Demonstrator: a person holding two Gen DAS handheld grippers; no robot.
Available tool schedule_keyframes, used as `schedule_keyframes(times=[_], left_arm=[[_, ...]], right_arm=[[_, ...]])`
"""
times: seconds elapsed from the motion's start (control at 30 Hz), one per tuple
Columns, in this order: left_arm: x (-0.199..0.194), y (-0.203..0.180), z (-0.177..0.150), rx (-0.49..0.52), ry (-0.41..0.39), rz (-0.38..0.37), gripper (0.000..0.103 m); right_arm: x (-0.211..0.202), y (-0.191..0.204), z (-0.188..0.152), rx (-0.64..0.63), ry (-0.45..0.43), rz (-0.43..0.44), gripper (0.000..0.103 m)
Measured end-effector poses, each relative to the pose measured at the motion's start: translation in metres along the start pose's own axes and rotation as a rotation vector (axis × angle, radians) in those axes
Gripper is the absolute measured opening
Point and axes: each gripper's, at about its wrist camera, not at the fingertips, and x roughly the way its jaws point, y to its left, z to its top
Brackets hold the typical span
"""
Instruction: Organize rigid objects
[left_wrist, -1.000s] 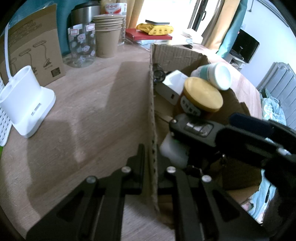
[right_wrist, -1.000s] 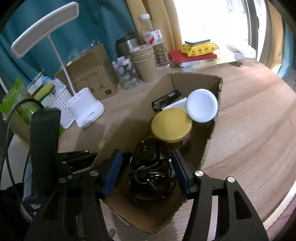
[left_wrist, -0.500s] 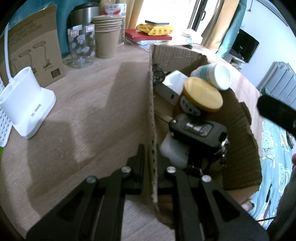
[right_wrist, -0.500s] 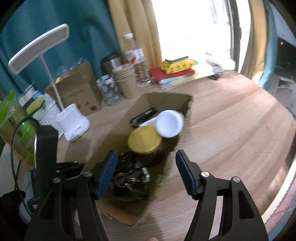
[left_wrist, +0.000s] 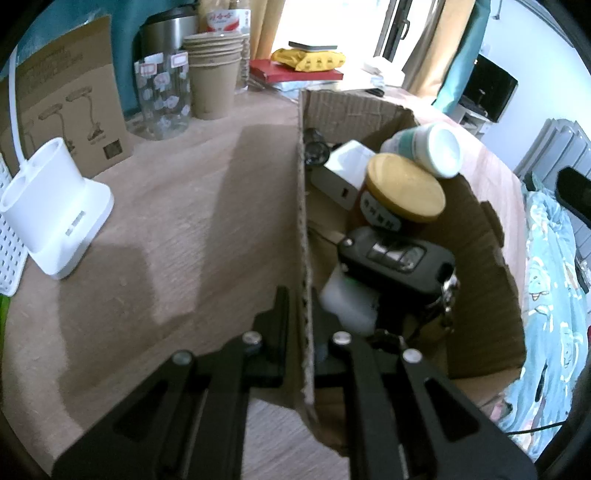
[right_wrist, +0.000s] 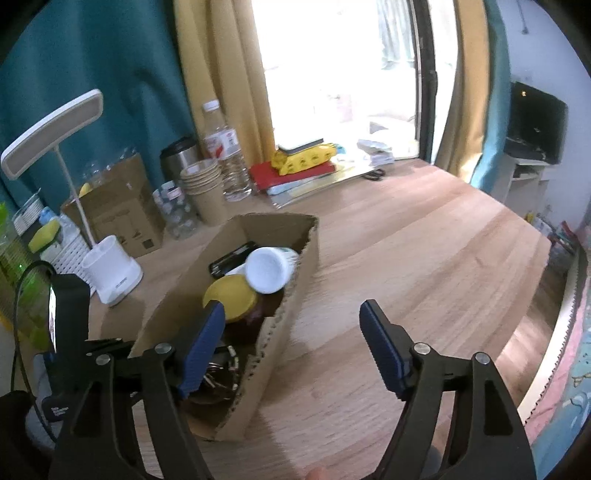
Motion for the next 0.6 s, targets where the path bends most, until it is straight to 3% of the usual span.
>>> schedule_keyframes(times=[0.6], left_arm=[[0.000, 0.002, 0.002, 0.009, -0.005, 0.006, 0.008]], right_arm=[[-0.020, -0.010, -0.014, 0.030, -0.006, -0.028, 0.083]])
